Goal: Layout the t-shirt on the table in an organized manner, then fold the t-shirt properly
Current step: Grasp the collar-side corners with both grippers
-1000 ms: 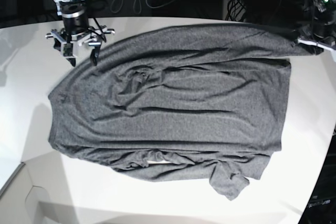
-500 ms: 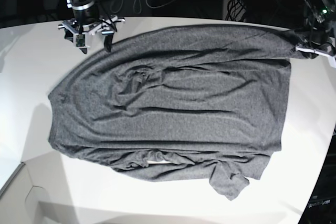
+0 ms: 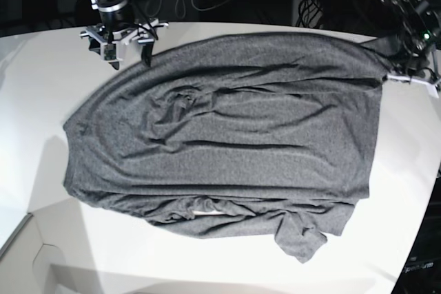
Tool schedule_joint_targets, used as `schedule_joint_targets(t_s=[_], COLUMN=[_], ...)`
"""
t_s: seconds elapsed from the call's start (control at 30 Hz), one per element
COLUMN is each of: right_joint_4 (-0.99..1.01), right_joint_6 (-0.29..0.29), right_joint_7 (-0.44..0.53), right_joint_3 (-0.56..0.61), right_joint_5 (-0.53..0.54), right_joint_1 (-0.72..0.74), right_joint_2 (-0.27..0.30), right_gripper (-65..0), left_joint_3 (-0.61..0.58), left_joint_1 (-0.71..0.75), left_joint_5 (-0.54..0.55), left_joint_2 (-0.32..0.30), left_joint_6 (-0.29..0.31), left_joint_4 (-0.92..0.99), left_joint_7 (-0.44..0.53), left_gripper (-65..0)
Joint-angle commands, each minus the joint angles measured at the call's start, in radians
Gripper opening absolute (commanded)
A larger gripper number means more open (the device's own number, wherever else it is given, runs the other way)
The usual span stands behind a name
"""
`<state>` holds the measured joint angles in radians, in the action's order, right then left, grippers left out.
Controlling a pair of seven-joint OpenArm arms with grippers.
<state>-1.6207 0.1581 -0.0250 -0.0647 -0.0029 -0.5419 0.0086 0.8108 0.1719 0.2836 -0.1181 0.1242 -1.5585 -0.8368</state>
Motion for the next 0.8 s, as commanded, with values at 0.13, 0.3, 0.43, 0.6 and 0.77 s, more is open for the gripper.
schedule_joint_targets(t_s=[0.13,0.3,0.43,0.6,0.77], right_joint_4=[-0.014,-0.017,-0.019,-0.02,-0.02], right_joint_6=[-0.002,-0.002,-0.002,-0.002,-0.002], right_joint_7=[0.027,0.027,0.029,0.03,0.033], right_joint_3=[-0.001,-0.001,-0.001,-0.001,-0.001], right_joint_5=[0.004,0.004,0.004,0.004,0.004], right_joint_1=[-0.005,-0.005,-0.005,-0.005,-0.005], right_joint_2=[0.0,0.0,0.0,0.0,0.0], right_gripper=[-22.1,-22.1,-22.1,-22.1,-22.1], left_joint_3=[0.003,0.003,0.003,0.012,0.055], left_joint_1=[-0.045,-0.041,-0.038,-0.035,0.071], left_joint_5=[0.007,0.007,0.007,0.013,0.015], left_joint_2=[-0.036,-0.038,-0.038,-0.036,-0.002], left_joint_6=[0.001,0.001,0.001,0.001,0.002], left_joint_4=[0.007,0.0,0.005,-0.02,-0.139], left_joint_7=[0.017,0.014,0.017,0.007,0.007], left_gripper=[-64.6,-64.0,-50.5,-34.3,-32.9])
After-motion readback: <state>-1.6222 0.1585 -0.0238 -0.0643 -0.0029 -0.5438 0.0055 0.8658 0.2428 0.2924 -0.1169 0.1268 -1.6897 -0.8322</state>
